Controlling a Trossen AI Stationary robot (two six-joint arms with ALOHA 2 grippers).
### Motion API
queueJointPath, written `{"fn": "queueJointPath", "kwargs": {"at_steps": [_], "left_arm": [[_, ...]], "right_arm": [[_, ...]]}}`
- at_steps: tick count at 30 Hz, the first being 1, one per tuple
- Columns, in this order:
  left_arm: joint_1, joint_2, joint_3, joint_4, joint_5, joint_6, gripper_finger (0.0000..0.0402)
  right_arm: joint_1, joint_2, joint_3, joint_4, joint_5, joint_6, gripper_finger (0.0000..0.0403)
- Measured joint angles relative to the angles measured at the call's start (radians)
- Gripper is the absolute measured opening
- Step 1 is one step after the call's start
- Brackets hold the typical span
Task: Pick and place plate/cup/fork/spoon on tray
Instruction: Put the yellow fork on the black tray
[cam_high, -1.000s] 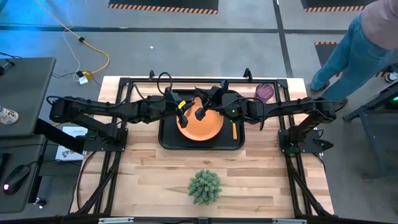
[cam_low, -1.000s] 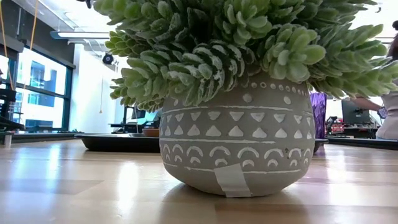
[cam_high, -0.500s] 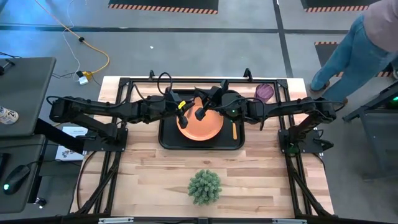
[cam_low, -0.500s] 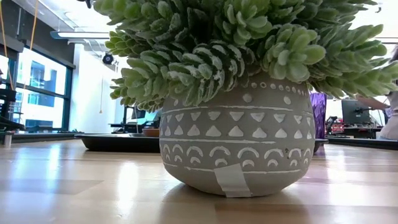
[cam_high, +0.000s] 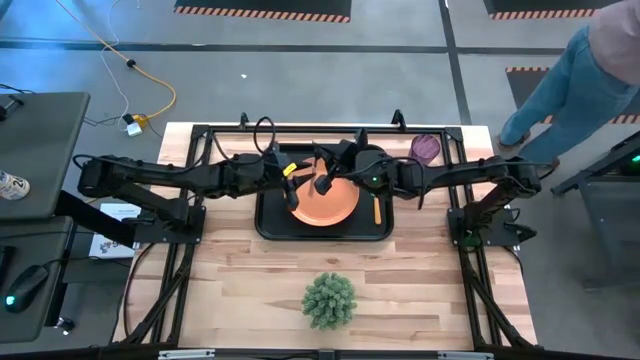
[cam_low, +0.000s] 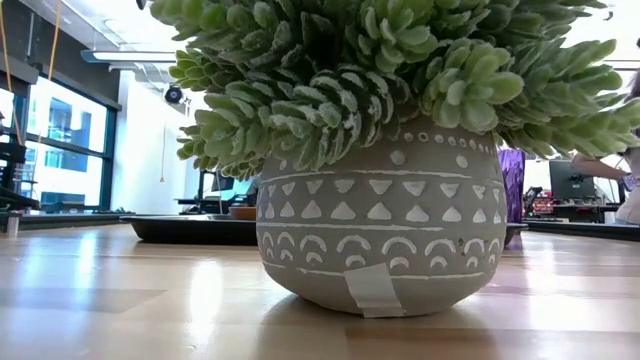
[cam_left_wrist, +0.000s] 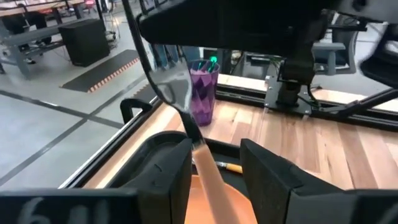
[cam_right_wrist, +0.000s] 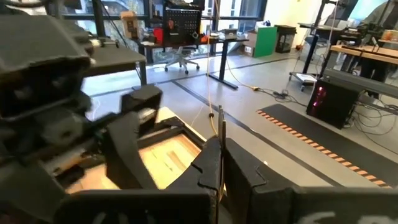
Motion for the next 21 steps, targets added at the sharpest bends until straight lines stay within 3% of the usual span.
{"fn": "queueJointPath", "kwargs": {"at_steps": [11, 16, 21], "left_arm": [[-0.014, -0.110, 0.000, -0.104, 0.000, -0.022, 0.0129], [-0.027, -0.138, 0.000, -0.167, 0.000, -0.044, 0.0129], [-0.032, -0.136, 0.000, -0.199, 0.000, -0.046, 0.0129]], "right_arm": [[0.042, -0.100, 0.000, -0.190, 0.040, 0.007, 0.0000], [0.065, -0.148, 0.000, -0.380, 0.131, 0.080, 0.0000], [0.070, -0.182, -0.001, -0.584, 0.155, 0.205, 0.0000]]}}
